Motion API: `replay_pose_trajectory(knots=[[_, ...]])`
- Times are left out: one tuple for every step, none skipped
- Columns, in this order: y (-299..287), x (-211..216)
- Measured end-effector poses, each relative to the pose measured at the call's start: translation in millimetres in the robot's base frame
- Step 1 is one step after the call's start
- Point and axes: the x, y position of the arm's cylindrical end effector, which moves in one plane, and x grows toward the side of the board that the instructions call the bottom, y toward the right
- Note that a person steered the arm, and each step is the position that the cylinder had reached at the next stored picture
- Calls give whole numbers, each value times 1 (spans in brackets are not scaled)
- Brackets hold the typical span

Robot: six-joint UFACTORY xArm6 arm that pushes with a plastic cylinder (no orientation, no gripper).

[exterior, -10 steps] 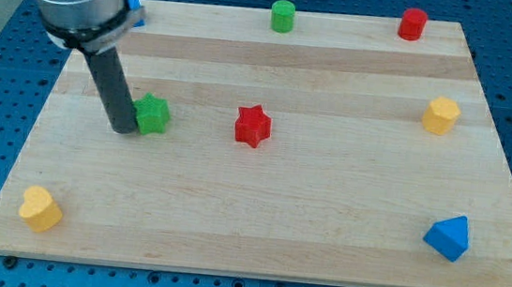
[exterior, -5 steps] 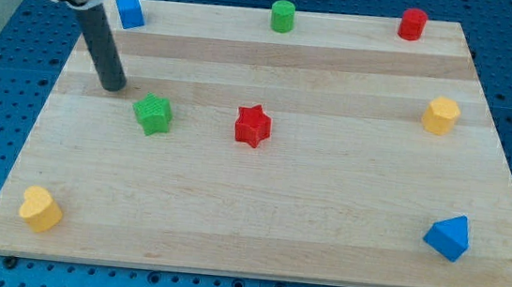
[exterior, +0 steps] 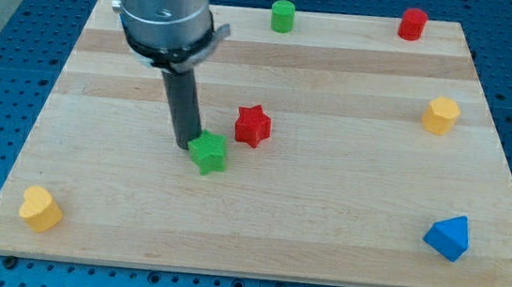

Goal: Keep green star at bottom center of the board

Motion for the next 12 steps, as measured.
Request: replay_pose_trajectory(knots=[[14, 6], [19, 2], [29, 2], [39, 8], [48, 22], [63, 36], [81, 50], [92, 60], [92, 64], [92, 67], [93, 66], [114, 45]])
